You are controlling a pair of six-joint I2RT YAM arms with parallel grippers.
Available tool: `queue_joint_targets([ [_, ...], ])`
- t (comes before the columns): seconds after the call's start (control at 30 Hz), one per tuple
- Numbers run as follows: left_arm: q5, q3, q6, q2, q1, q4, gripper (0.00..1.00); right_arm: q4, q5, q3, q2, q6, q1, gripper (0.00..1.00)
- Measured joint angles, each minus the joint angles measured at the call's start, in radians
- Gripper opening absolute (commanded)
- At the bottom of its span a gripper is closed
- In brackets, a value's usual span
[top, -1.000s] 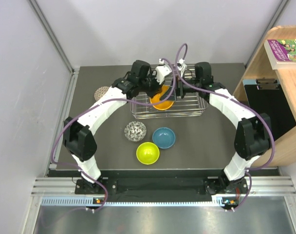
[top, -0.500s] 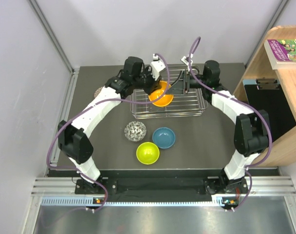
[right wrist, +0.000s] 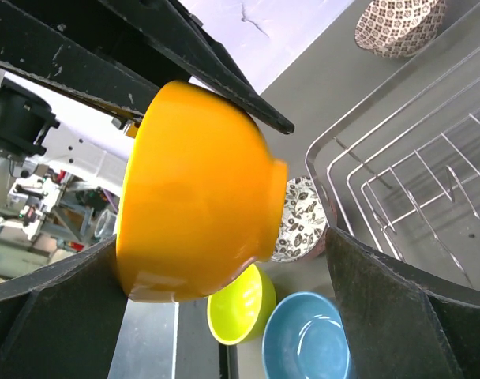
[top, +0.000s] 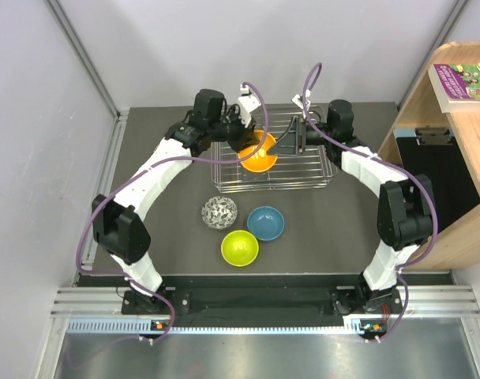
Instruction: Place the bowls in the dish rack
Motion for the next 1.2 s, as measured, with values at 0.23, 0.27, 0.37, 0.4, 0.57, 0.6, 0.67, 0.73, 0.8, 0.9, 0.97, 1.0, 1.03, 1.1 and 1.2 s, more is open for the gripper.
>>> queue_joint_targets([
  [0.23, 0.023, 0.000, -0.006, 0.002, 0.007, 0.000, 0.00, 0.049, 0.000, -0.002, 0.007, 0.066, -0.003, 1.00],
  [0.27, 0.029, 0.000, -0.008, 0.003, 0.008, 0.000, 0.00, 0.064, 0.002, -0.002, 0.008, 0.080, -0.005, 1.00],
  [0.37, 0.051, 0.003, -0.015, 0.017, 0.008, -0.001, 0.00, 0.099, 0.008, -0.002, 0.008, 0.111, -0.008, 1.00],
  [0.4, 0.057, 0.004, -0.018, 0.024, 0.008, -0.002, 0.00, 0.109, 0.011, -0.002, 0.008, 0.123, -0.009, 1.00],
  [0.57, 0.077, 0.023, -0.027, 0.058, 0.008, -0.010, 0.00, 0.150, 0.012, -0.004, 0.010, 0.161, -0.008, 1.00],
  [0.6, 0.083, 0.031, -0.027, 0.065, 0.008, -0.013, 0.00, 0.153, 0.012, -0.004, 0.012, 0.163, -0.005, 1.00],
  [0.67, 0.090, 0.048, -0.027, 0.076, 0.008, -0.017, 0.00, 0.144, 0.017, -0.004, 0.015, 0.154, -0.002, 1.00],
  [0.73, 0.093, 0.066, -0.027, 0.079, 0.008, -0.023, 0.00, 0.089, 0.029, -0.003, 0.016, 0.113, -0.001, 0.99],
  [0.8, 0.085, 0.078, -0.019, 0.079, 0.008, -0.031, 0.00, 0.024, 0.040, 0.008, 0.020, 0.076, 0.001, 0.99],
  [0.9, 0.071, 0.079, -0.016, 0.081, 0.010, -0.043, 0.00, -0.035, 0.049, 0.032, 0.030, 0.030, 0.003, 0.99],
  [0.97, 0.064, 0.079, -0.012, 0.081, 0.010, -0.051, 0.00, -0.044, 0.050, 0.033, 0.032, 0.025, 0.003, 0.98],
  [1.0, 0.063, 0.079, -0.011, 0.081, 0.009, -0.052, 0.00, -0.043, 0.050, 0.032, 0.032, 0.028, 0.004, 0.98],
  [1.03, 0.063, 0.079, -0.011, 0.081, 0.010, -0.051, 0.00, -0.040, 0.049, 0.032, 0.032, 0.030, 0.006, 0.97],
  [1.1, 0.063, 0.079, -0.008, 0.081, 0.010, -0.051, 0.00, -0.036, 0.049, 0.032, 0.032, 0.036, 0.008, 0.96],
  [1.2, 0.060, 0.079, -0.004, 0.081, 0.010, -0.051, 0.00, -0.035, 0.050, 0.031, 0.032, 0.039, 0.009, 0.95],
])
